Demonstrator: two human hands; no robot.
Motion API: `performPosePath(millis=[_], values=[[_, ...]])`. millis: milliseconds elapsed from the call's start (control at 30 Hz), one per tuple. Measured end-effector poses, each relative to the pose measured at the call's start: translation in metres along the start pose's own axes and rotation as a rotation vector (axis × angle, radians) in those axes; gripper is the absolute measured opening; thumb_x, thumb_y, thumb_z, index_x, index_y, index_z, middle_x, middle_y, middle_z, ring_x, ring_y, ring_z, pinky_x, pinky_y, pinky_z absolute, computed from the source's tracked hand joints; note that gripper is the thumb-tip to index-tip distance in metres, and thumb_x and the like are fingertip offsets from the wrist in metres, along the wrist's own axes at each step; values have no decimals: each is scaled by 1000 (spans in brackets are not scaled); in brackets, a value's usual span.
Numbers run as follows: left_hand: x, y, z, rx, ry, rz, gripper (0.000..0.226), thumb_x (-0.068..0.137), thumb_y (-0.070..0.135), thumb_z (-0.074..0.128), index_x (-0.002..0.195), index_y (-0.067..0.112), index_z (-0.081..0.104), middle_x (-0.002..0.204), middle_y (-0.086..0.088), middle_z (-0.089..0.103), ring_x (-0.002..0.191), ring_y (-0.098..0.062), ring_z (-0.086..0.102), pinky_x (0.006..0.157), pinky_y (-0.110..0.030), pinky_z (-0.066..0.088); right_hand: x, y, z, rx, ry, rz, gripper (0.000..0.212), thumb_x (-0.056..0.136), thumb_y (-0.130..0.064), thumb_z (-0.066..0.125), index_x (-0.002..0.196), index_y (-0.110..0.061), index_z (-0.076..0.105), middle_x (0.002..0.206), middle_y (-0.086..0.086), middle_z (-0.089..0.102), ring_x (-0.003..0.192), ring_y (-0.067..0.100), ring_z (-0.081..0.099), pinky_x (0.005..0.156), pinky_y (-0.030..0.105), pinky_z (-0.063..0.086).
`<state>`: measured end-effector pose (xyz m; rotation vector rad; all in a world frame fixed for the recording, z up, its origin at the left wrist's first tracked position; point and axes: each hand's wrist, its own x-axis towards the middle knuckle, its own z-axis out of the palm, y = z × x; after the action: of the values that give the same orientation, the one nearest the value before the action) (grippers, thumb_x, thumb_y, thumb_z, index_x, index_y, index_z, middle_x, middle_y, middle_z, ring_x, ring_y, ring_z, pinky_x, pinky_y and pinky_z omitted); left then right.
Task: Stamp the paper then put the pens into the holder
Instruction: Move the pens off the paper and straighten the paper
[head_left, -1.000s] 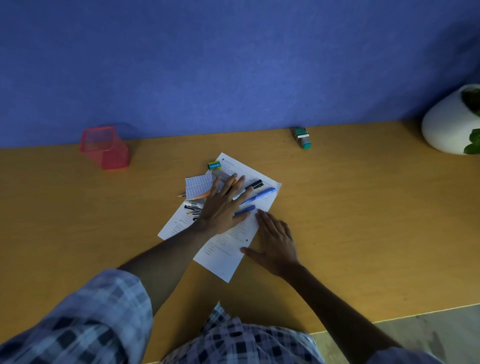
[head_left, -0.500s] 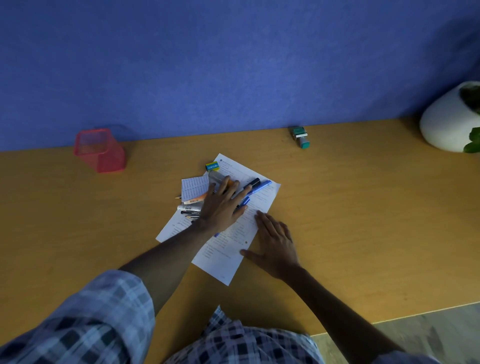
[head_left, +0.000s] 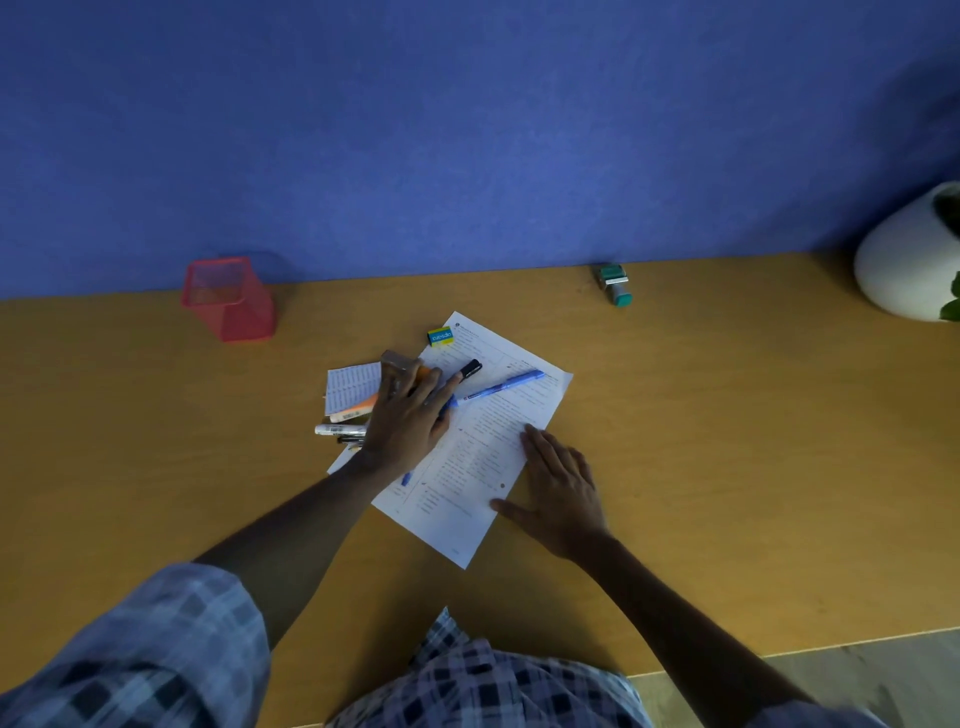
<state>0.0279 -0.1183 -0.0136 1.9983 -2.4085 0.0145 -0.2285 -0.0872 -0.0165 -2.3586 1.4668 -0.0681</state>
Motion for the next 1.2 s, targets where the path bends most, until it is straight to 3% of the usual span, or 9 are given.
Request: performPosePath(millis=[133, 433, 967, 1033, 1200], values=[[-15, -15, -2, 3, -11, -38, 51, 97, 38, 42, 144, 19, 39, 136, -7, 52, 129, -33, 43, 98, -55, 40, 0, 0, -2, -17, -4, -7, 102, 78, -79, 45, 154, -18, 14, 162, -4, 15, 149, 19, 18, 119, 44, 14], [-48, -56, -6, 46, -7, -130, 50, 97, 36, 41, 143, 18, 44, 128, -6, 58, 126, -36, 48, 95, -53, 39, 0, -2, -1, -14, 32, -20, 102, 76, -82, 39, 152, -15, 24, 159, 0, 27, 145, 22, 30, 116, 46, 21], [-76, -94, -13, 8, -80, -256, 61, 94, 40, 30, 148, 13, 33, 144, -9, 49, 134, -36, 39, 99, -56, 36, -1, -6, -3, -2, 19, -9, 102, 74, -82, 38, 151, -16, 25, 158, 0, 28, 144, 22, 31, 117, 51, 27], [-72, -92, -15, -1, -71, -253, 64, 90, 39, 34, 147, 10, 34, 143, -11, 49, 133, -36, 40, 100, -58, 35, -1, -6, -3, -4, 17, -9, 103, 74, -82, 37, 151, -16, 24, 158, 0, 28, 145, 21, 30, 117, 50, 27], [-58, -81, -20, -43, -69, -225, 89, 75, 39, 71, 148, 9, 30, 150, -11, 37, 141, -34, 30, 105, -60, 29, -1, -6, -3, 3, 28, -15, 102, 74, -82, 37, 151, -15, 25, 158, 1, 29, 144, 22, 31, 117, 50, 27]])
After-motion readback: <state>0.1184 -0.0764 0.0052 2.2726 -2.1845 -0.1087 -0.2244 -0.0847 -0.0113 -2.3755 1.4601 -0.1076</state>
